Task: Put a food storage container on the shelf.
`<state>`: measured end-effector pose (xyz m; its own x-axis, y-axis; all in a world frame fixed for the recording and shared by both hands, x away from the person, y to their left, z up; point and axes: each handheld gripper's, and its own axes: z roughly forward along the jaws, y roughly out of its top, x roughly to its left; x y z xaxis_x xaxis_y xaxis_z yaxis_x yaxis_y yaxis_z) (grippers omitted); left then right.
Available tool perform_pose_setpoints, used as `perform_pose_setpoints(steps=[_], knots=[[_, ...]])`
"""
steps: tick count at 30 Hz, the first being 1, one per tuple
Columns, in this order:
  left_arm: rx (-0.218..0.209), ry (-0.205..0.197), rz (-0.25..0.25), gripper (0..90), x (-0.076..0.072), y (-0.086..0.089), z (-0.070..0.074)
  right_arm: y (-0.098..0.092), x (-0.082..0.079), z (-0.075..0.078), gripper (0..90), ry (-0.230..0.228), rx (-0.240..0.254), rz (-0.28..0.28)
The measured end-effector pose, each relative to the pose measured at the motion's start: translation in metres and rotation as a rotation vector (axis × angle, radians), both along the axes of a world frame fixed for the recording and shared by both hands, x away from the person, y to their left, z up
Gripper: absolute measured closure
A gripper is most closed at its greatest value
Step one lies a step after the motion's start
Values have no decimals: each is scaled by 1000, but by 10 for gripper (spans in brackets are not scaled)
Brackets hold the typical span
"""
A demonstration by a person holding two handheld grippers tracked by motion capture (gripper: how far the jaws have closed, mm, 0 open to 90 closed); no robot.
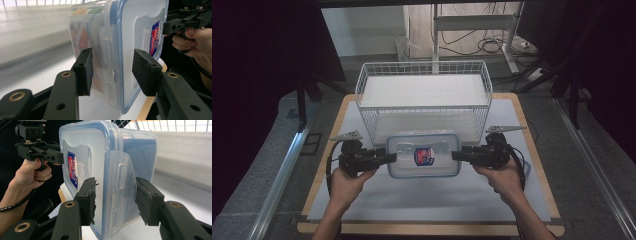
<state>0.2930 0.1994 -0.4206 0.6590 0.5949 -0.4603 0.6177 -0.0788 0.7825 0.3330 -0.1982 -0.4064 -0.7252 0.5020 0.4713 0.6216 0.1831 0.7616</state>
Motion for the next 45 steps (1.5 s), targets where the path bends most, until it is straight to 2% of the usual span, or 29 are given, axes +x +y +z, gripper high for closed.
perform_pose_setpoints(steps=[5, 13, 23, 31, 36, 42, 45], knots=[[1, -12, 6, 524, 5, 2, 11, 2, 6, 10, 525, -13, 9, -1], [-3, -35, 17, 525, 16, 5, 36, 5, 18, 33, 524, -48, 28, -6], [-3, -50, 25, 525, 32, 8, 59, 9, 34, 54, 522, -57, 42, -18], [-12, -54, 27, 524, 54, 10, 76, 11, 53, 72, 520, -63, 51, -40], [-19, -48, 25, 523, 73, 9, 87, 10, 65, 82, 520, -66, 58, -57], [-16, -47, 32, 520, 88, 8, 97, 10, 79, 89, 520, -60, 72, -71], [-18, -41, 35, 520, 101, 9, 105, 11, 90, 96, 519, -58, 81, -81]])
